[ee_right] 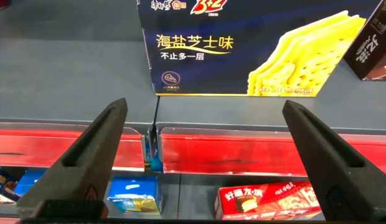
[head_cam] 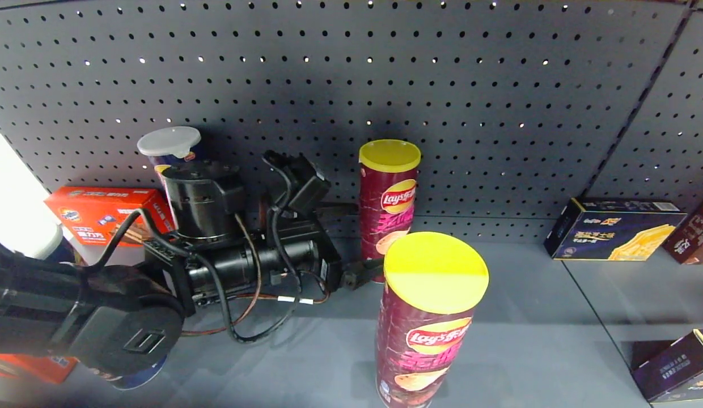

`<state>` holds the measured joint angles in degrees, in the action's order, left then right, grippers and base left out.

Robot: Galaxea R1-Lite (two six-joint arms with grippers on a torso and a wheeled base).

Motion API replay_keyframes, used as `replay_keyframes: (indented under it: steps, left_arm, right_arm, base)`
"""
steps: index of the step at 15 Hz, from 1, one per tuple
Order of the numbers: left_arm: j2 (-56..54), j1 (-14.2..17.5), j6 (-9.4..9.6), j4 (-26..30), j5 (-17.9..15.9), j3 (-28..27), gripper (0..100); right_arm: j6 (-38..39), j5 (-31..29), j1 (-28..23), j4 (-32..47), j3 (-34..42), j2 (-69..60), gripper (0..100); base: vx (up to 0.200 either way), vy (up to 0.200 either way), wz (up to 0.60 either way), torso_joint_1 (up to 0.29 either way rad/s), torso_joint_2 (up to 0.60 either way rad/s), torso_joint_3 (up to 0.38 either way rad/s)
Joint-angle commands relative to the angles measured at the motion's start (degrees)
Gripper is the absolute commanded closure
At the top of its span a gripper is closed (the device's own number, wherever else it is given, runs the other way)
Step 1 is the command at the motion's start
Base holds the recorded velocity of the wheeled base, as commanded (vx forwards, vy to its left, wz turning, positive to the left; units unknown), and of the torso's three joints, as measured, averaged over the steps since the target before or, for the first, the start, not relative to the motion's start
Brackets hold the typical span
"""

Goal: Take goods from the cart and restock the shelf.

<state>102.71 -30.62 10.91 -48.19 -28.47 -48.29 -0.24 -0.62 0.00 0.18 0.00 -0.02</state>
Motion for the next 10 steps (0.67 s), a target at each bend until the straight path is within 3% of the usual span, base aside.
replay_keyframes:
  steps: [1, 6, 10]
  left_arm:
    - [-2.5, 0.4, -0.01, 0.0, 0.7, 2.1, 0]
    - [-0.6, -0.1, -0.01, 0.6, 9.7, -0.8, 0]
    - [1.4, -0.1, 0.08, 0.8, 11.9, -2.5, 0]
  right_arm:
    - [0.0, 0.0, 0.0, 0.0, 0.0, 0.0, 0]
    - [0.0, 0.0, 0.0, 0.0, 0.0, 0.0, 0]
    - [0.0, 0.0, 0.0, 0.0, 0.0, 0.0, 0]
  base:
    - [0.0, 0.0, 0.0, 0.0, 0.0, 0.0]
    - [0.0, 0.0, 0.0, 0.0, 0.0, 0.0]
    - [0.0, 0.0, 0.0, 0.0, 0.0, 0.0]
